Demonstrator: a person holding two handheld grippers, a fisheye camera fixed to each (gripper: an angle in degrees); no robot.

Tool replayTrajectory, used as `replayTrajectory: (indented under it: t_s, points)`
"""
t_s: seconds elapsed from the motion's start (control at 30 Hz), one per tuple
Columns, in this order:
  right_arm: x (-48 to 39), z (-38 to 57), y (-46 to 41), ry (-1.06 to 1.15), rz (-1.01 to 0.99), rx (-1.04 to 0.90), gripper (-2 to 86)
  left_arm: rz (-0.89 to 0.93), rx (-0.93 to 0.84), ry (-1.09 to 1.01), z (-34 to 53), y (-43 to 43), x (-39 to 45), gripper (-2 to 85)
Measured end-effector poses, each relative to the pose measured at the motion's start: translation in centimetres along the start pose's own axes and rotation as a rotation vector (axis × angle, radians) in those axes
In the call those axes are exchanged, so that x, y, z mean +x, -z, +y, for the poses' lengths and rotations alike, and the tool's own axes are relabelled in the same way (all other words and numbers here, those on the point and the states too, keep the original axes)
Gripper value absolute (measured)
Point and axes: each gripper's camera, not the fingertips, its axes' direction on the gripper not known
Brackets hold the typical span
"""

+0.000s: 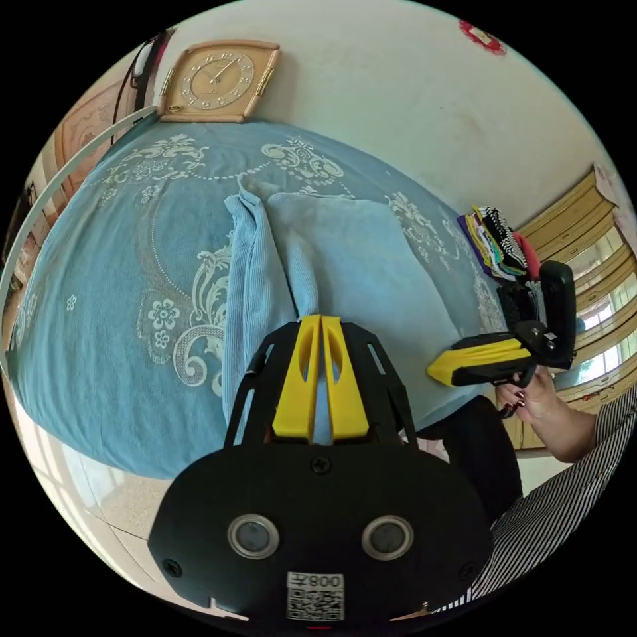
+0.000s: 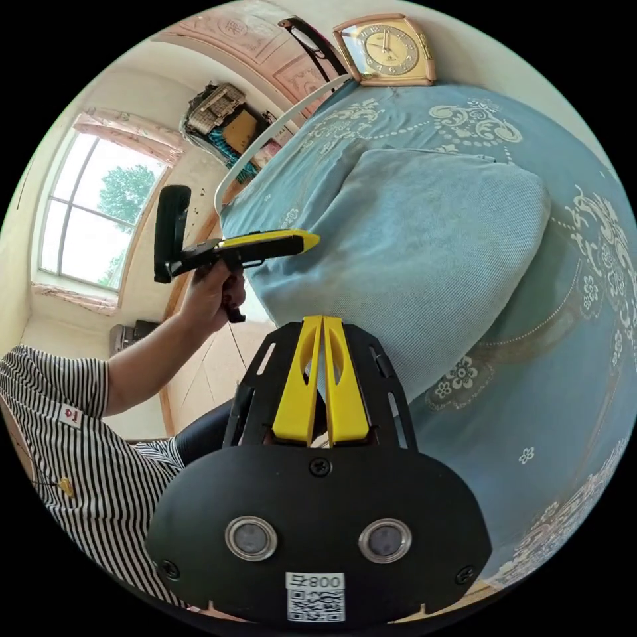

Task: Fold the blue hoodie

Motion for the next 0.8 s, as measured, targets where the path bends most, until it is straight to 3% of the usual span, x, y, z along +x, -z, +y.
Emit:
replayTrajectory:
  t_s: [0.07, 0.23, 0.33, 0.43, 0.67, 0.8]
  points:
    - [0.3, 1.3, -0.9, -0.029, -0.038, 0.021, 0.1, 0.022, 0.008, 0.009, -0.6, -1.0, 0.1, 0.1]
    - [-2.4, 2.2, -2.1, 0.052, 0.099, 0.023, 0.1, 0.049, 0.024, 0.090, -0.6, 0.0, 2.1, 0.1]
    - [-4.0, 3.1, -1.5, 0.105, 0.154, 0.020, 0.1, -0.022, 0.091, 0.012, -0.7, 1.5, 5.7, 0.2]
    - [-5.0, 4.2, -2.5, 0.142, 0.211, 0.016, 0.2, -0.062, -0.059, -0.042, -1.5, -1.2, 8.2, 0.2]
    - [-8.2, 7.2, -4.4, 0.253, 0.440, 0.090, 0.4, -0.073, -0.001, -0.063, -1.6, -1.7, 12.0, 0.2]
    - [-6.9, 7.7, -3.3, 0.169, 0.366, 0.104, 0.2, -0.059, -0.053, -0.058, -2.4, -1.2, 13.6, 0.2]
